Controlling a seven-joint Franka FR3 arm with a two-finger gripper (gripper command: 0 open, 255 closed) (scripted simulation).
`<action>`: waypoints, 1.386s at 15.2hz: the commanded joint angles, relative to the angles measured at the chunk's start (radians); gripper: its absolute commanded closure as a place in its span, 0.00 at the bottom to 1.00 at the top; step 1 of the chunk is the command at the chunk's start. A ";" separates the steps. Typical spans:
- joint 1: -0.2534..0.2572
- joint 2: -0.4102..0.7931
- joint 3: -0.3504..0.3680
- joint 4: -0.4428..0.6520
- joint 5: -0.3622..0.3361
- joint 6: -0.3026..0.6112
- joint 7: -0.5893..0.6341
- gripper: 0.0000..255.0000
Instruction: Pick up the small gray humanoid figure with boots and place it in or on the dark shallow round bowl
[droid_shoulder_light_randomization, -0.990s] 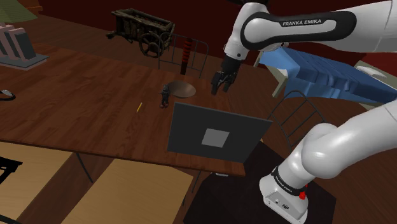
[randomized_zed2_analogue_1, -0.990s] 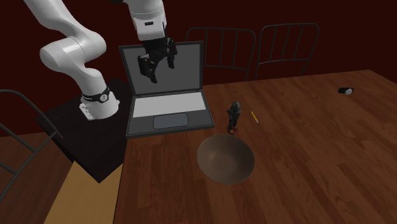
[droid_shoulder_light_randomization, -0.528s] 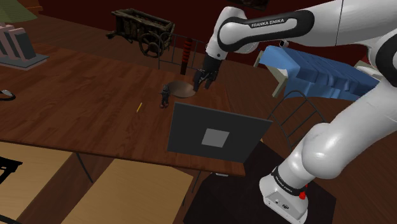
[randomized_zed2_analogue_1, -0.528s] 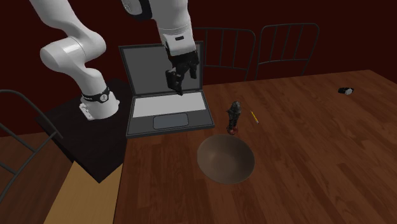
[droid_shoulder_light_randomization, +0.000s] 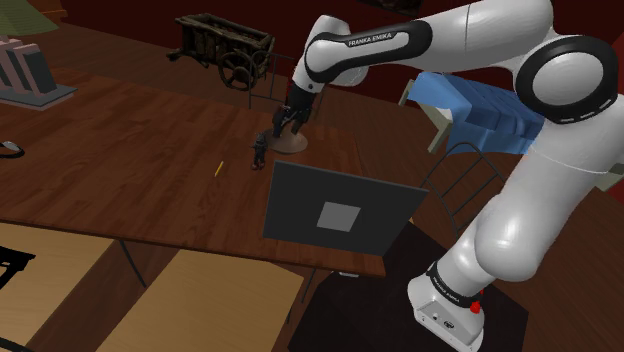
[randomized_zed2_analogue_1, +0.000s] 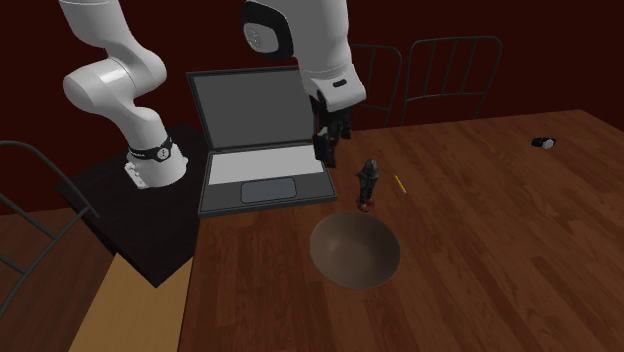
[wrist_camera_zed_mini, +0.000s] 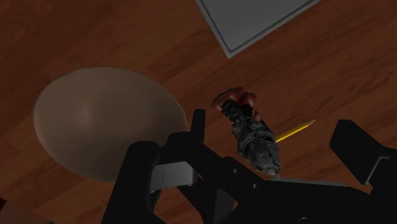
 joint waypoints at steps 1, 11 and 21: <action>0.006 0.069 0.007 0.071 0.004 0.018 -0.009 0.00; 0.020 0.216 0.020 0.162 0.009 0.099 -0.023 0.00; 0.021 0.221 0.020 0.162 0.010 0.104 -0.023 1.00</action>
